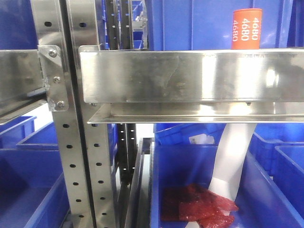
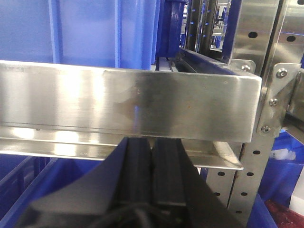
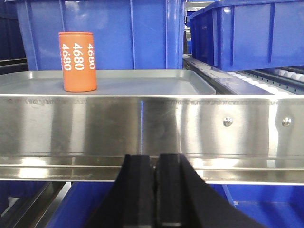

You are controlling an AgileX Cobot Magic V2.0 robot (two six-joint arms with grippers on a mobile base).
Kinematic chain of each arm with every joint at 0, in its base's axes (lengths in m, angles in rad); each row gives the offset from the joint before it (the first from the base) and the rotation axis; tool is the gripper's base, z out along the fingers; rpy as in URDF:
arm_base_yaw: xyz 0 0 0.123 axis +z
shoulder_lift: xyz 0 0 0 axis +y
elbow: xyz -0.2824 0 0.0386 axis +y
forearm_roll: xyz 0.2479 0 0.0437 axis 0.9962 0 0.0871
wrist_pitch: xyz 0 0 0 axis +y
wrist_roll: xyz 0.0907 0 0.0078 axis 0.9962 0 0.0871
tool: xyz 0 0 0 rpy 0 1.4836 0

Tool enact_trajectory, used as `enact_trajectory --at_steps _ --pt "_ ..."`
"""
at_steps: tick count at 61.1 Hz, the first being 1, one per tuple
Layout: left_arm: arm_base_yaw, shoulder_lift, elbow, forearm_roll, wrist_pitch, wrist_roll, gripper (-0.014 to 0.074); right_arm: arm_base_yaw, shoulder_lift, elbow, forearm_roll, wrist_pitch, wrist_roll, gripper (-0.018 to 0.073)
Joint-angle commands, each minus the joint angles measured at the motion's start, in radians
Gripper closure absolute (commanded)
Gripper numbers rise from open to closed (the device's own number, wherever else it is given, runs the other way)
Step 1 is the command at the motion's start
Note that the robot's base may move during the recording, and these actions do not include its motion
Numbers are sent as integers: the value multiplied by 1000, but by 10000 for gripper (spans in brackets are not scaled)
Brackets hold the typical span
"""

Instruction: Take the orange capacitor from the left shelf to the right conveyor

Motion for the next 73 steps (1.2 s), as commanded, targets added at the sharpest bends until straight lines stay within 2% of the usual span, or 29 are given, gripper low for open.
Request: enact_trajectory --at_steps 1,51,60,66,73 --pt "-8 -12 -4 -2 -90 -1 723 -6 -14 -3 -3 -90 -9 505" --pt "-8 -12 -4 -2 -90 -1 723 -6 -14 -3 -3 -91 -9 505" --pt "-8 -12 -4 -2 -90 -1 723 -6 -14 -3 -3 -139 -9 505" --pt "-8 -12 -4 -2 -90 -1 723 -6 -14 -16 -3 -177 29 505" --pt "-8 -12 -4 -2 -90 -1 723 -6 -12 -119 -3 -54 55 505"
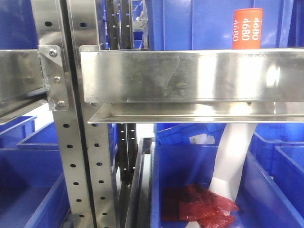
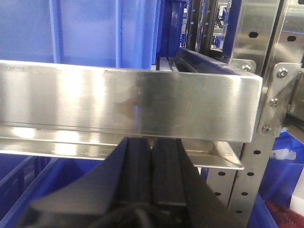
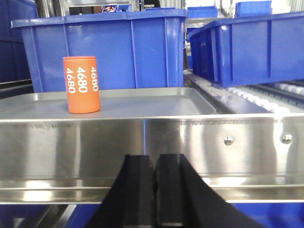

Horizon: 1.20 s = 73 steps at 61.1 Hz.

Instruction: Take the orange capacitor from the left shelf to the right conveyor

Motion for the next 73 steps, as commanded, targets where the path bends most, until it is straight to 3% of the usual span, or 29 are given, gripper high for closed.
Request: enact_trajectory --at_steps 1,8,14,28,34,49,73 --pt "-8 -12 -4 -2 -90 -1 723 -6 -7 -119 -3 20 16 505" --pt "-8 -12 -4 -2 -90 -1 723 -2 60 -281 -3 214 16 502" --pt "-8 -12 -4 -2 -90 -1 723 12 157 -387 -3 260 16 475" --pt "-8 -12 -4 -2 -90 -1 723 91 452 -532 -3 205 16 47" --pt "-8 -12 -4 -2 -90 -1 723 141 594 -563 -3 126 16 -54" --pt "-8 -12 -4 -2 -90 -1 723 243 921 -656 -3 -161 16 -53" --pt "-8 -12 -4 -2 -90 -1 723 251 1323 -789 -5 -407 16 -53"
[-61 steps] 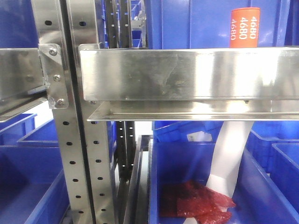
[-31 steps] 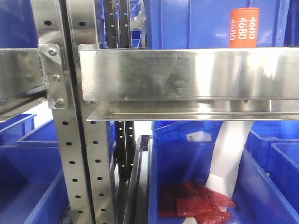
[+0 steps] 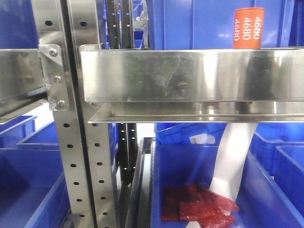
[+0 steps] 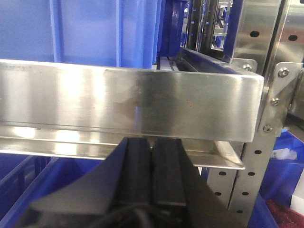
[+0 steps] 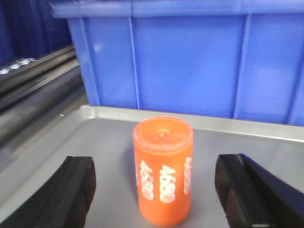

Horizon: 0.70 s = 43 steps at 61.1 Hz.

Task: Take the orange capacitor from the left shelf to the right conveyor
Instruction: 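Close the right gripper around the orange cylinder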

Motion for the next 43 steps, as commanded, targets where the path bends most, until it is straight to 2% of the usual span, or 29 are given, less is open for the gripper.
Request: enact_trajectory --at_steps 1,14,23,30,37,43 --pt "-8 -12 -4 -2 -90 -1 723 3 42 -46 -5 -142 -4 -53" --pt "-8 -12 -4 -2 -90 -1 723 2 176 -76 -12 -267 -4 -53" --pt "-8 -12 -4 -2 -90 -1 723 2 217 -104 -14 -278 -4 -29" --pt "-8 -12 -4 -2 -90 -1 723 1 222 -111 -14 -280 -4 134" --pt "-8 -12 -4 -2 -90 -1 723 -1 218 -111 -20 -274 -4 368" --pt "-8 -12 -4 -2 -90 -1 723 -1 188 -111 -34 -242 -4 481"
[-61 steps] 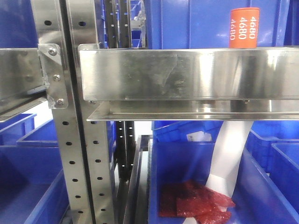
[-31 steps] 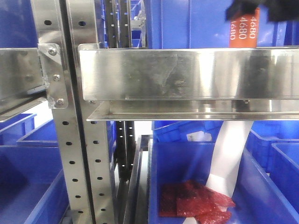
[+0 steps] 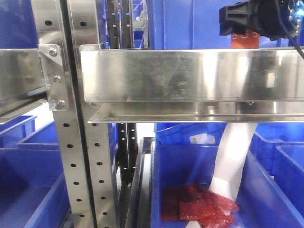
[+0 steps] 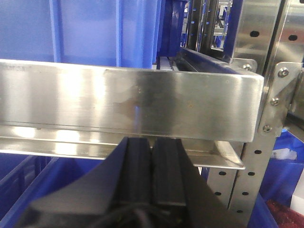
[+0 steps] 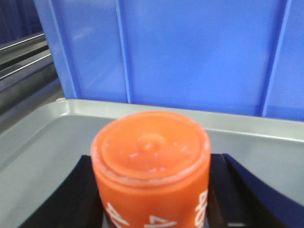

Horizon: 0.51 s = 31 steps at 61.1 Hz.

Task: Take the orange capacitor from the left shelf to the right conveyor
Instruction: 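Close the right gripper around the orange cylinder, then lift the orange cylinder with the right gripper and withdraw from the shelf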

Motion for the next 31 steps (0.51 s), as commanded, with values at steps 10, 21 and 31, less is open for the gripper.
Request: enact_trajectory --at_steps 10,21,31 --pt "-8 -12 -4 -2 -90 -1 723 -1 -188 -34 -78 33 -4 491" --pt "-8 -12 -4 -2 -90 -1 723 -1 -384 -24 -127 223 -4 491" --pt "-8 -12 -4 -2 -90 -1 723 -1 -580 53 -139 315 -4 491"
